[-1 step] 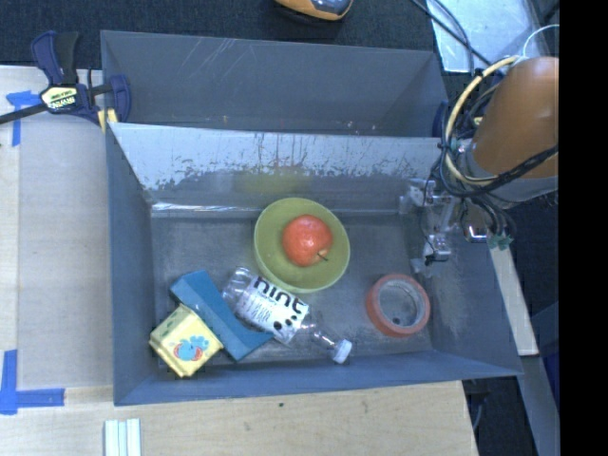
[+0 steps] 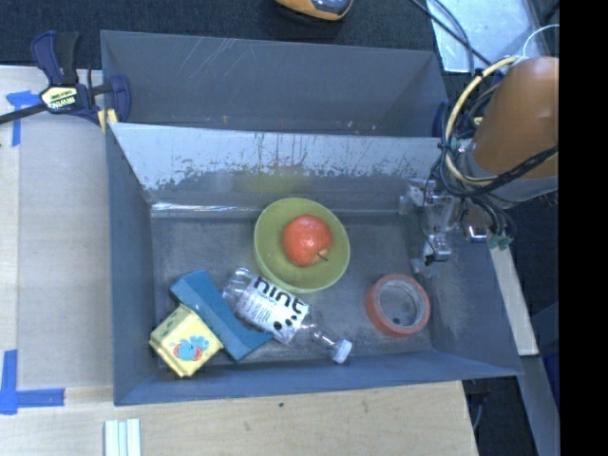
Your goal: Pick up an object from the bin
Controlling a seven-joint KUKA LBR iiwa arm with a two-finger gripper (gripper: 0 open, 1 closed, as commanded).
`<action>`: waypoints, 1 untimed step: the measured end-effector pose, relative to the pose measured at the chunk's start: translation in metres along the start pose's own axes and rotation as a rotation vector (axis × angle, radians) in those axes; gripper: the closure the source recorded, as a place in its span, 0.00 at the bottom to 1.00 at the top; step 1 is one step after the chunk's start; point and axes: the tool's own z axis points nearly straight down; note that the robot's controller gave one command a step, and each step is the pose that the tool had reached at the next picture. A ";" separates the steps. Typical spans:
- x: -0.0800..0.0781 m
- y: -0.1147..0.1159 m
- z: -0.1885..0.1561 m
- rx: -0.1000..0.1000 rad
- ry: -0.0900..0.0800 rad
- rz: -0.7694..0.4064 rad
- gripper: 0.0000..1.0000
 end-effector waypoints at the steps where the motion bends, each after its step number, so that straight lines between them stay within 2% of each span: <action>1: -0.003 0.006 -0.002 0.002 0.000 -0.017 0.00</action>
Offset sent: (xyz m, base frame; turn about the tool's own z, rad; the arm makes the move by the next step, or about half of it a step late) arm 0.0107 -0.0348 0.0479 -0.0151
